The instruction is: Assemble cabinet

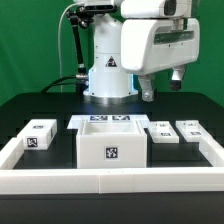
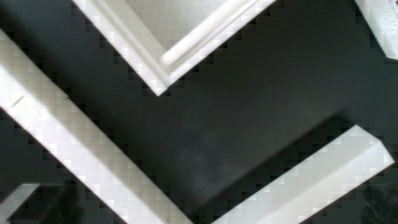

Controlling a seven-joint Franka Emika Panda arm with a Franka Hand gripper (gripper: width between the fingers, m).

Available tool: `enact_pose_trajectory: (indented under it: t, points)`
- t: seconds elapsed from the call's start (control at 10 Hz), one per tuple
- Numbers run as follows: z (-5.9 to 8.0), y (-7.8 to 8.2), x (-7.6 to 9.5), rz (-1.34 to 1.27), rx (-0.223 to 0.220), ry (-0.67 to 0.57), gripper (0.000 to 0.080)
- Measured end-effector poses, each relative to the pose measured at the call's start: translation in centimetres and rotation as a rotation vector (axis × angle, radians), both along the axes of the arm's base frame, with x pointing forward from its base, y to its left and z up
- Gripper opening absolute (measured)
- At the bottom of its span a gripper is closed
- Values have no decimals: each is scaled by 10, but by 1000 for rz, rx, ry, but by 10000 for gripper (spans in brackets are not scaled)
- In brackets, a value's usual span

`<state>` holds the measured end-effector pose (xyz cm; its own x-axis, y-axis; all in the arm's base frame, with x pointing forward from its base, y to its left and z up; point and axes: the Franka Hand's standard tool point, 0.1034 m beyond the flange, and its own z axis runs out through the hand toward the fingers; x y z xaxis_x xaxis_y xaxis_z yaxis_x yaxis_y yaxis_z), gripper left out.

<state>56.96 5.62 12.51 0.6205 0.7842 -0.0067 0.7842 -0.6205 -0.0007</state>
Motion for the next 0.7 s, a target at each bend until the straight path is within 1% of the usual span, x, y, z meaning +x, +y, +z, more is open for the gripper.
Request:
enact_pose_trajectory:
  t: [0.1,0.2,0.3,0.4,0.5,0.6,0.7]
  points:
    - [0,-1,-3,100,-1,-26,796]
    - [-3,-2,-14,234,-7,-59,796]
    - [-9,-3,-27,323,-12,-57,796]
    - [-13,-5,-32,376,-21,-46,796]
    - [-13,-8,-33,405,-32,-40,796]
    - [-15,-11,-35,393,-31,-26,796]
    - [-15,-10,-35,394,-31,-27,796]
